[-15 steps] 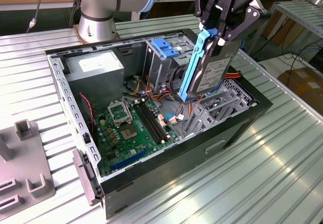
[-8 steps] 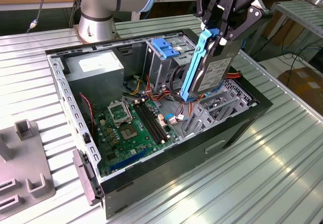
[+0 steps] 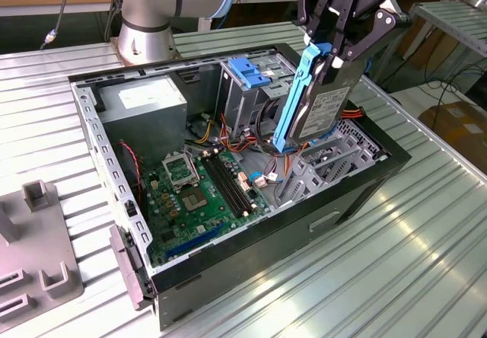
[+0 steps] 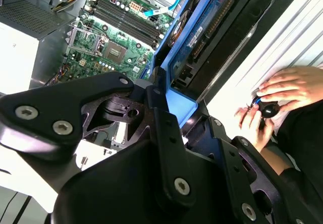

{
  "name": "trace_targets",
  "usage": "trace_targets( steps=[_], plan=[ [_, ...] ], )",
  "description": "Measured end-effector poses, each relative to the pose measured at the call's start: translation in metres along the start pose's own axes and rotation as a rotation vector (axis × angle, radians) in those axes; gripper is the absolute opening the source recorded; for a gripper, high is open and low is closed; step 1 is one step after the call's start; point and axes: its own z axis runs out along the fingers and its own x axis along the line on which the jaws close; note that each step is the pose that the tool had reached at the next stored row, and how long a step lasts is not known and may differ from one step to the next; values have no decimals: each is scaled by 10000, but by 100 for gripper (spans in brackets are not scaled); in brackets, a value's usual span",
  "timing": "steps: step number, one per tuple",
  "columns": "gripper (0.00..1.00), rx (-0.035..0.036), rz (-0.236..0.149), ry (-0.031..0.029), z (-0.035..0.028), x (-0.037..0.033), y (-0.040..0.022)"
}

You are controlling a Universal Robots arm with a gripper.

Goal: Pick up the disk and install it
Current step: 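Insert the disk into the insertion slot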

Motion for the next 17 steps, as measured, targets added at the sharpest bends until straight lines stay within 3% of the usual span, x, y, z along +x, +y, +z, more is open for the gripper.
trace_targets(
  steps=[8, 13, 17],
  plan=[
    [37, 0, 0, 3, 1, -1, -31],
    [37, 0, 0, 3, 9, -4, -203],
    [37, 0, -8, 3, 26, -3, -230]
  ],
)
